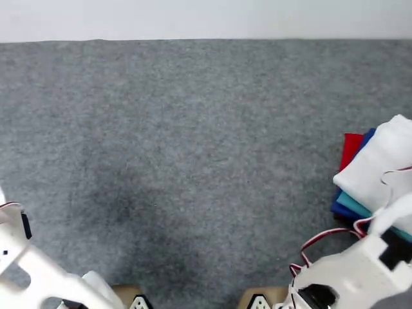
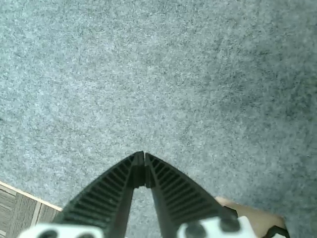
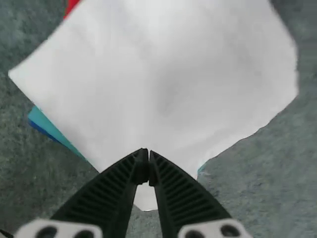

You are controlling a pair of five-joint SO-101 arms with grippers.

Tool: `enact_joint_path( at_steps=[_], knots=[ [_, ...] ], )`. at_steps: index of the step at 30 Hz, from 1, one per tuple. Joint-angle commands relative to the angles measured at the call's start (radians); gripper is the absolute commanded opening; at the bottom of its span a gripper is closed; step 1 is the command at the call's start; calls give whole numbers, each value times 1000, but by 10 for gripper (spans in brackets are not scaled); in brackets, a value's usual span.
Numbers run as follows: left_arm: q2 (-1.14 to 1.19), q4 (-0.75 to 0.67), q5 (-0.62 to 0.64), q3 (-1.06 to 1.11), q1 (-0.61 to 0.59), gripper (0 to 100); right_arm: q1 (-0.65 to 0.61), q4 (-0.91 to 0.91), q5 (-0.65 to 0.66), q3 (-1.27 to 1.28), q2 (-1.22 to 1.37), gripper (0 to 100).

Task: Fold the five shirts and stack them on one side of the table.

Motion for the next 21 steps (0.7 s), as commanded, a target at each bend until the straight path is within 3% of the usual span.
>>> enact_joint_path(
  at_steps=[1, 10, 17, 21],
  knots=[
    [-20, 8, -9, -4, -2, 5, -70, 30, 6, -46, -111, 9],
    [-20, 8, -9, -4, -2, 5, -234, -1, -104, 189, 5, 9],
    [-20, 8, -9, -4, -6, 5, -237, -35, -109, 242, 157, 9],
    [-20, 8, -9, -4, -3, 5, -239, 1, -107, 178, 108, 9]
  ],
)
